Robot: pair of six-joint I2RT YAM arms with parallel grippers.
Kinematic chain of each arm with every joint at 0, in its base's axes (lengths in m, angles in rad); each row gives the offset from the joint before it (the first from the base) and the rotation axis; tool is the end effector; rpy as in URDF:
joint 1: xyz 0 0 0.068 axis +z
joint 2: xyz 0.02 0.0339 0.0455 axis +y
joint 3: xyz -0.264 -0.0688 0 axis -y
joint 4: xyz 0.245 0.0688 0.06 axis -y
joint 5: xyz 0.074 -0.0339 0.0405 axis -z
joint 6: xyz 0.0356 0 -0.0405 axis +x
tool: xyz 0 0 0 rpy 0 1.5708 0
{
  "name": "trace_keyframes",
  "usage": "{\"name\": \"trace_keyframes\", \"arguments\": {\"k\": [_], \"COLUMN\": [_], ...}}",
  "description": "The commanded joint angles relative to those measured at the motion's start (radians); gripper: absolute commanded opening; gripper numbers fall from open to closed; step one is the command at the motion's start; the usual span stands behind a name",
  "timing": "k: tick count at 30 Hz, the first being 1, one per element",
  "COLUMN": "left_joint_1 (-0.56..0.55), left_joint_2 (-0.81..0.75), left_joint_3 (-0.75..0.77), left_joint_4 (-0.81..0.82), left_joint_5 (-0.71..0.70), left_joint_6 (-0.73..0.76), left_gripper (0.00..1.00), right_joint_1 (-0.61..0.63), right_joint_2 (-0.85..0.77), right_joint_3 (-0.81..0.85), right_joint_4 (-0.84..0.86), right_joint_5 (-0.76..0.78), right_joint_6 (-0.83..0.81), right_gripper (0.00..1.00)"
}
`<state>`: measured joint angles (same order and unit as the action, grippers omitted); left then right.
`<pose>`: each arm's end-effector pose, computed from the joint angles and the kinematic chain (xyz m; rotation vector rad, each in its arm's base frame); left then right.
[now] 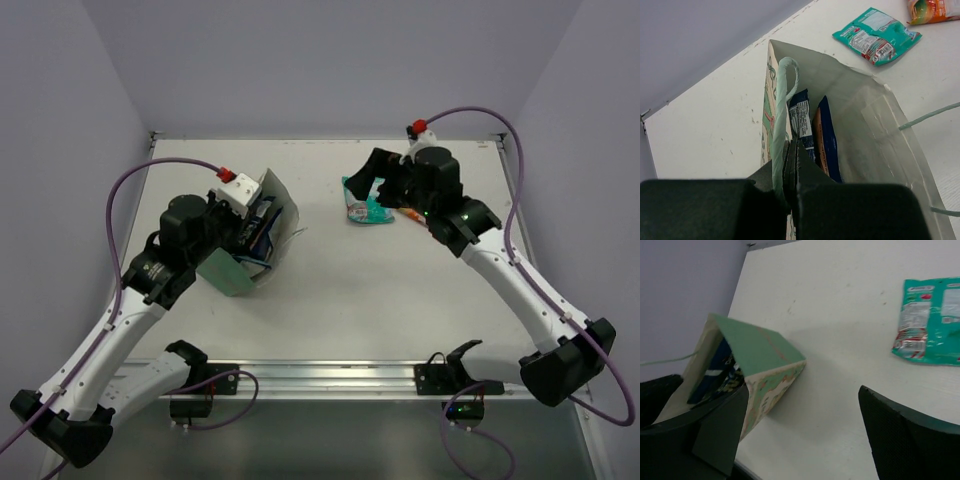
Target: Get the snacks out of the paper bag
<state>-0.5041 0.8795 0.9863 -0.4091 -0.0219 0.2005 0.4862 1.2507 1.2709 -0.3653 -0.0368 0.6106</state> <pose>0.1698 -0.0928 0.3700 0.6336 1.7672 -0.1885 0.2503 0.1338 0.3920 0.0981 1.9906 0.7618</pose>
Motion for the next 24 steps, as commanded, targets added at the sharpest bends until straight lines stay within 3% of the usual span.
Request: {"name": "trace_keyframes", "arguments": {"k": [1, 5, 8, 16, 20, 24], "left_joint_1": [0.007, 0.007, 0.007, 0.007, 0.007, 0.007], "left_joint_2": [-0.014, -0.033, -0.043, -0.053, -0.043, -0.037], "left_joint_3": [0.043, 0.04, 0.038, 0.029, 0.032, 0.028], "left_joint_4": [0.027, 0.026, 0.027, 0.046, 0.056, 0.062], "left_joint_5": [0.05, 0.066, 0.062, 0.043, 0.053, 0.066], "left_joint_6": [-0.03, -0.052, -0.061, -0.095, -0.104, -0.107], "left_gripper": [0.0, 0.0, 0.0, 0.0, 0.0, 0.0], "right_joint_1": [0.133, 0.325, 0.393, 0.443, 0.453, 0.453], "right_joint_2": [0.022, 0.114, 0.165, 0.308, 0.317, 0.384], "right_joint_3": [0.082, 0.206, 0.268, 0.303, 0.156, 0.137], "right_joint_4": [0.002, -0.011, -0.003, -0.046, 0.006, 0.048], "right_joint_5": [0.015, 0.063, 0.092, 0.008, -0.011, -0.054], "right_joint_6": [0.061, 0.067, 0.052, 0.092, 0.135, 0.144], "right_gripper": [0.93, 0.91, 0.89, 0.76, 0.61, 0.59]}}
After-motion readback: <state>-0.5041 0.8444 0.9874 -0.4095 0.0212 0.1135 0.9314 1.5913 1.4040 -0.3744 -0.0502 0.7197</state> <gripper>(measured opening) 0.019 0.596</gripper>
